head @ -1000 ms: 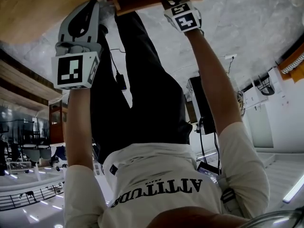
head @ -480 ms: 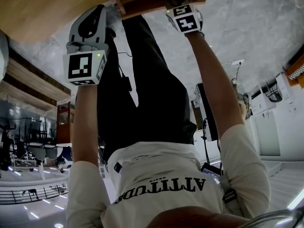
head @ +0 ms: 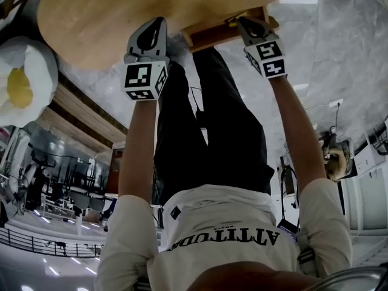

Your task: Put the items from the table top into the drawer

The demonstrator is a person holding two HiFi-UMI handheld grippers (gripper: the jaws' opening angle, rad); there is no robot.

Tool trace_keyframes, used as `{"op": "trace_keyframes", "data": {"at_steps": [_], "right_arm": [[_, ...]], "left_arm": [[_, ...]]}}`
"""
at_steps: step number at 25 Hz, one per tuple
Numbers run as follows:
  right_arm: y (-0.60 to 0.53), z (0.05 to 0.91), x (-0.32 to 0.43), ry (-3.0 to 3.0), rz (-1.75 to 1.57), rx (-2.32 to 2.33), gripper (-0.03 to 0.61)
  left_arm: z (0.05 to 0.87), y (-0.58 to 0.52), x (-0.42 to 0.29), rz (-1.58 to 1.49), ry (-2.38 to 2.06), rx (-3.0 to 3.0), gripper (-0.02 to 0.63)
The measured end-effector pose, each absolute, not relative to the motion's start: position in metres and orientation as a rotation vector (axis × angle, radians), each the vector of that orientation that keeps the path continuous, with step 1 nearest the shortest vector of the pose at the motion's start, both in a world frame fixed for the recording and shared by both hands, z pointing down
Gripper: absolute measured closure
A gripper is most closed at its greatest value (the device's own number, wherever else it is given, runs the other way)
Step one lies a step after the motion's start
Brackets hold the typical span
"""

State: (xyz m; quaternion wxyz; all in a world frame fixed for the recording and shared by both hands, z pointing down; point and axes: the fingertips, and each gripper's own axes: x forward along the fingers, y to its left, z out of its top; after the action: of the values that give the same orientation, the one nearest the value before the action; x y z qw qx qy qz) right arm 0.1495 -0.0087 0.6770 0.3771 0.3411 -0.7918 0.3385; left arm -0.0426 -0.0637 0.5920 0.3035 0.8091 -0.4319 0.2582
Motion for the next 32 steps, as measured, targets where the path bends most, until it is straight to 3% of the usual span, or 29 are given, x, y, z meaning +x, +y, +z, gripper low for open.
{"op": "trace_keyframes", "data": {"at_steps": [14,32], "right_arm": [[-0.029,0.633,0.145,-2.077,0.956,1.048,0.558],[-0.007,0.625,0.086,-1.981,1.215,1.348,0.557]], "left_arm": [[0.606,-0.135,-0.071,0.769,-1.141,2.208,0.591],[0.648,-0.185,-0.089,0.961,-0.912,2.314,0.589]]}}
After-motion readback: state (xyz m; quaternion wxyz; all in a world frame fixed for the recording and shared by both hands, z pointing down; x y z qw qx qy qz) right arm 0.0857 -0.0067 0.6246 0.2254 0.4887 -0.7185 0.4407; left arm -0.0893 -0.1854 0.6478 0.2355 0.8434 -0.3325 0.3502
